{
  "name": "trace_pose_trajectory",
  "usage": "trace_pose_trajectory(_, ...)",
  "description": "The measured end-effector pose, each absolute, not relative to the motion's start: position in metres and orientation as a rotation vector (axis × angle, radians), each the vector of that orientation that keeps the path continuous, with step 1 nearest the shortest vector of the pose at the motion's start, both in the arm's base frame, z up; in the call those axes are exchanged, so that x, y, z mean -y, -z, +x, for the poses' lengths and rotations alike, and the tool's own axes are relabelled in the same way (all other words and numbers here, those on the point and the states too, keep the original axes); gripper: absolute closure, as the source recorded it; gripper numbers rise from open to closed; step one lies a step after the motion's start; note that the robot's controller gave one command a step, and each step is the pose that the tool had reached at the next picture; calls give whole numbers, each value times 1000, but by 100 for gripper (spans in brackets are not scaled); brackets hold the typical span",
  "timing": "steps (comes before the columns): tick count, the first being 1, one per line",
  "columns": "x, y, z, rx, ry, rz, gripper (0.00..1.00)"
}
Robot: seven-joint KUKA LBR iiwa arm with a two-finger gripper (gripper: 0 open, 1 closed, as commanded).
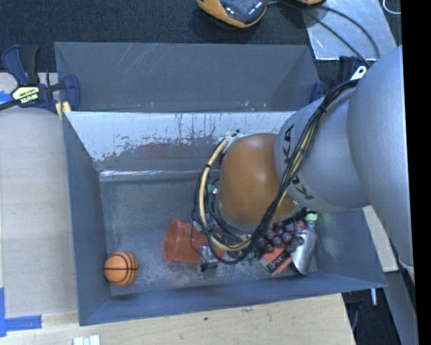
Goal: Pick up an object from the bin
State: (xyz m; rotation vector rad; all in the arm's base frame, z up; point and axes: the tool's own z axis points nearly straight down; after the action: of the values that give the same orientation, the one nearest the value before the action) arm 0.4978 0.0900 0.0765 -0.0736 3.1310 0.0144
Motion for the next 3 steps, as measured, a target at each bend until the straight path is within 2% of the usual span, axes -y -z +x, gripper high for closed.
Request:
trace_pose_trajectory(1,-90,-79,497,-3130,-15,-75,100)
trace_pose_trajectory(2,-89,-92,495,-3136,-11,-74,100)
trace_pose_trajectory(3,-88,-120,495,-3138,-7,-72,100)
